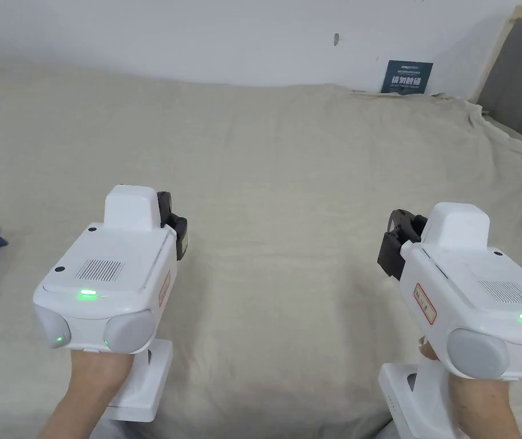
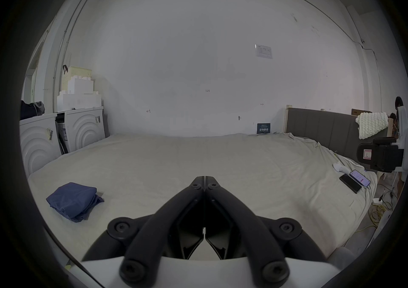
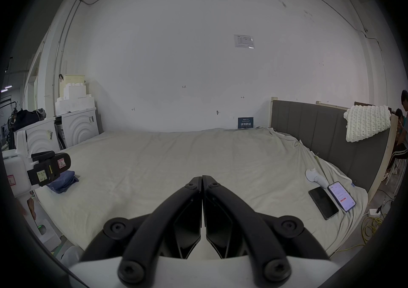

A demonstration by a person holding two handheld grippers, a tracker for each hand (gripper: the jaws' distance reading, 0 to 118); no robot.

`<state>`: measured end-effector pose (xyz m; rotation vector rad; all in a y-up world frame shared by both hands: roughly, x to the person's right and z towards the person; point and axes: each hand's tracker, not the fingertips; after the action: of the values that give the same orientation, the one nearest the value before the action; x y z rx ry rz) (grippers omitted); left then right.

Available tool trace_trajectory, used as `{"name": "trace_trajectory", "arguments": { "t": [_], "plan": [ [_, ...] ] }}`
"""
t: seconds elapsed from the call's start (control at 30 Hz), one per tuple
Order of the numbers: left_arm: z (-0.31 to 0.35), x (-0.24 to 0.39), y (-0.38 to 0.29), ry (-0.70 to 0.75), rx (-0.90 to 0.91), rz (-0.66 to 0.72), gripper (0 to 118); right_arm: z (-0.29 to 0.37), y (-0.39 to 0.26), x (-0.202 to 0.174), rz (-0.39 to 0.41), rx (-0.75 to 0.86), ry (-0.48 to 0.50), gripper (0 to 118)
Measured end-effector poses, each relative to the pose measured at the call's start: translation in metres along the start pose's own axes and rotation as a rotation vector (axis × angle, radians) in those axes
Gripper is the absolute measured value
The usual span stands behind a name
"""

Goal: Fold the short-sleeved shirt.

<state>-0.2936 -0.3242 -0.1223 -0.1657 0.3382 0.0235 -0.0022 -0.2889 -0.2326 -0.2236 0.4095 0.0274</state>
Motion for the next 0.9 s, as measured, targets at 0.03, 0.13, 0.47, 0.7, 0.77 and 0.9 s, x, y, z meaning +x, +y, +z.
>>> {"name": "trace_trajectory", "arguments": {
  "t": [0.03,0.13,0.47,0.7,0.77,0.9],
  "plan": [
    [0.000,0.000,0.000,0.000,-0.001,-0.002,0,0.000,0.000,0.000,-0.001,0.000,0.001,0],
    [0.000,0.000,0.000,0.000,0.000,0.004,0,0.001,0.001,-0.001,-0.001,0.004,0.001,0],
    [0.002,0.000,0.002,-0.022,-0.017,0.037,22,0.003,0.005,-0.005,-0.027,-0.035,-0.006,17],
    [0.003,-0.002,0.002,-0.026,-0.068,0.065,118,0.000,0.008,0.001,-0.115,-0.119,0.013,118],
    [0.007,-0.002,0.001,-0.015,-0.061,0.061,118,0.000,0.012,0.002,-0.136,-0.133,0.041,118],
    [0.009,0.000,0.004,0.000,-0.097,0.095,118,-0.001,0.023,-0.003,-0.153,-0.257,0.009,118]
  ]
}}
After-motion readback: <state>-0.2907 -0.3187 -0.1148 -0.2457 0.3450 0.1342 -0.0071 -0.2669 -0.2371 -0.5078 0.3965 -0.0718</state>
